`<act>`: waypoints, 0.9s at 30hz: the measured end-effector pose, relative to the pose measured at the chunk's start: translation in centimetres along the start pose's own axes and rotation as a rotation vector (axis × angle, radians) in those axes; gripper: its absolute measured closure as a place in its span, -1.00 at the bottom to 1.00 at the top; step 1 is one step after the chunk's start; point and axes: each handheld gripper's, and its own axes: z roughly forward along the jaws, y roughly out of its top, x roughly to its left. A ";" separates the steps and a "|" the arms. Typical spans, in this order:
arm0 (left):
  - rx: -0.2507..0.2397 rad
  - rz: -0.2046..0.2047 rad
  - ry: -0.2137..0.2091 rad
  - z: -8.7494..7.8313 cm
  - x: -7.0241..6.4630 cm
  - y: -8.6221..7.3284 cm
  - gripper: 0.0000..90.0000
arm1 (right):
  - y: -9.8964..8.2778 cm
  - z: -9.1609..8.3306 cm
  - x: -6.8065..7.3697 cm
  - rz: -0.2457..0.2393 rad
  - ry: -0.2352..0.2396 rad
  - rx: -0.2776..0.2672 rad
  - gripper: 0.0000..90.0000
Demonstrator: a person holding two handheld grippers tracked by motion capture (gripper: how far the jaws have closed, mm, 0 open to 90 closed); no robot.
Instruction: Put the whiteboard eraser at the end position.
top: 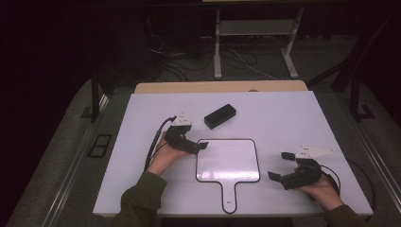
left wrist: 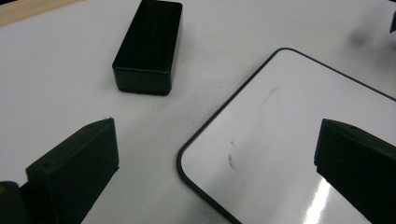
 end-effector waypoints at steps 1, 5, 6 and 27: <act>-0.012 0.000 0.001 -0.2 -0.2 -0.2 -1.00 | 0.0 0.0 0.0 0.000 -0.001 0.000 -1.00; -0.047 -0.004 -0.003 -1.4 -0.7 -0.6 -1.00 | 0.0 0.0 0.1 -0.001 0.000 0.002 -1.00; -0.054 -0.006 -0.002 -1.7 -0.8 -0.7 -1.00 | 0.0 0.0 0.0 -0.003 0.000 0.001 -1.00; -0.077 -0.031 0.019 -5.4 -2.7 -5.3 -1.00 | 0.0 0.0 0.1 -0.002 -0.005 0.003 -1.00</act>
